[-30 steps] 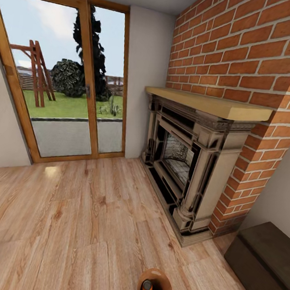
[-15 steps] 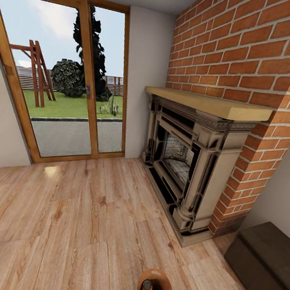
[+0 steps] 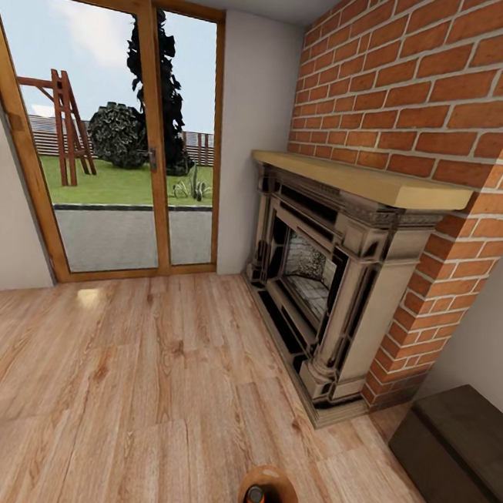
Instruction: Put the three can of soda from the living room inside the tash can in the kitchen.
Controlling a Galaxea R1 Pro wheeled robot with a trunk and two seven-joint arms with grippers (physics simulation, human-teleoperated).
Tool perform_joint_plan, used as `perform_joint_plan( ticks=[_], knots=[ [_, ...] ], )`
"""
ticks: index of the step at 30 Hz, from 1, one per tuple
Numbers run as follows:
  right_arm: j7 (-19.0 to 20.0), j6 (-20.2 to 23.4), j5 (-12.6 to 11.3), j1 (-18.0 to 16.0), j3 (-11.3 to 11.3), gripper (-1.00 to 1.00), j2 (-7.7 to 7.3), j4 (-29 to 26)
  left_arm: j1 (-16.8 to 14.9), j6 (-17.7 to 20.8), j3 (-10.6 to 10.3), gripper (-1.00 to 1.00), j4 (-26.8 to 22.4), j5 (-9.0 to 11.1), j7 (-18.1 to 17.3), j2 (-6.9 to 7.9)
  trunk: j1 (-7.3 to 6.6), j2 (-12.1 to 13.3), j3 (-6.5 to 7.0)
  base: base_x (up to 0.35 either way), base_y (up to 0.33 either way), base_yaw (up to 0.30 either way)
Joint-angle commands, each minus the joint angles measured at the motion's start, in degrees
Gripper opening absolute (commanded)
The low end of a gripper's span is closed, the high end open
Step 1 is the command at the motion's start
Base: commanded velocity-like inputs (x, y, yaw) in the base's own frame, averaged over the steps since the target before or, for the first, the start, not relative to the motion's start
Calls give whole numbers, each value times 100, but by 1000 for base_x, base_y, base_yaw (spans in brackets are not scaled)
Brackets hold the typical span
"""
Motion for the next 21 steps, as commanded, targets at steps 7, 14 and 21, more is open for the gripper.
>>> perform_joint_plan(
  ticks=[7, 14, 21],
  knots=[
    [0, 0, 0, 0, 0, 100, 5, 0, 0, 0, 0, 100, 0, 0, 0, 0, 0, 0, 0, 0, 0, 0],
    [0, 0, 0, 0, 0, 100, 4, 0, 0, 0, 0, 100, 0, 2, 0, 0, 0, 0, 0, 0, 0, 0],
    [0, -8, 0, 0, -1, 100, 4, 0, 0, 0, 1, 100, 0, 0, 0, 0, 0, 0, 0, 0, 0, 0]
  ],
)
